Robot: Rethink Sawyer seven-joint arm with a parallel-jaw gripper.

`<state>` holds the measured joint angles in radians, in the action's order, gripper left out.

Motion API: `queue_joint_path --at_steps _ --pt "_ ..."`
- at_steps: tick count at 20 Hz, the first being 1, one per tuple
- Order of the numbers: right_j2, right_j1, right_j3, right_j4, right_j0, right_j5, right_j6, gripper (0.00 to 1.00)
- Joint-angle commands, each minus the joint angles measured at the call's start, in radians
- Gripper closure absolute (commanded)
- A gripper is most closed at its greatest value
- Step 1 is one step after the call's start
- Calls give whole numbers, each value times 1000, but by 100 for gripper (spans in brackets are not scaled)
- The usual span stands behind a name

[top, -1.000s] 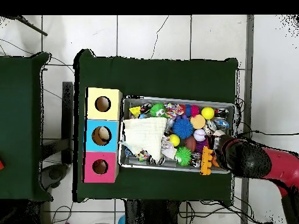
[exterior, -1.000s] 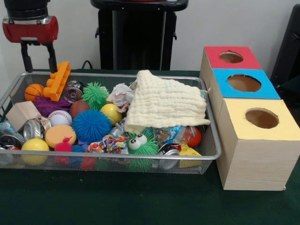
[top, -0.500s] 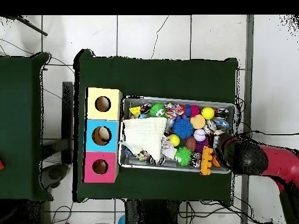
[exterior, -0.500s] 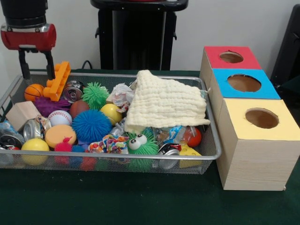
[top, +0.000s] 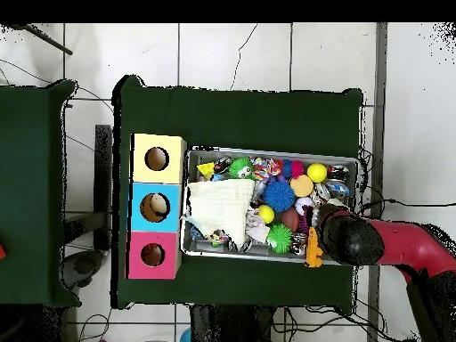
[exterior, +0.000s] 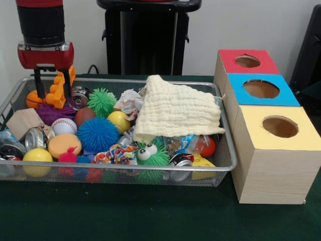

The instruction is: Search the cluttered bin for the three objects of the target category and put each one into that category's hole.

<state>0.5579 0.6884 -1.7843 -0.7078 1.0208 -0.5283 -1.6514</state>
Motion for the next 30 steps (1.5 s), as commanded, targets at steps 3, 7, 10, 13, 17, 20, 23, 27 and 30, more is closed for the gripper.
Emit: queue_joint_path --at_steps 3,7,10,13,17,20,23,27,30 --pt "-27 -71 -13 -43 4 34 29 0" --pt "-9 -89 -16 -21 27 26 48 0" --pt "1 -98 -18 -18 39 27 58 0" --pt "16 -111 -20 -5 56 25 64 0" --pt "36 -136 -22 12 81 29 65 0" --pt "34 -132 -17 -1 83 16 80 0" --pt "26 -117 -6 -17 75 -9 99 0" --pt "27 -118 10 -21 83 -23 118 0" --pt "22 -126 16 -36 81 -11 119 0"
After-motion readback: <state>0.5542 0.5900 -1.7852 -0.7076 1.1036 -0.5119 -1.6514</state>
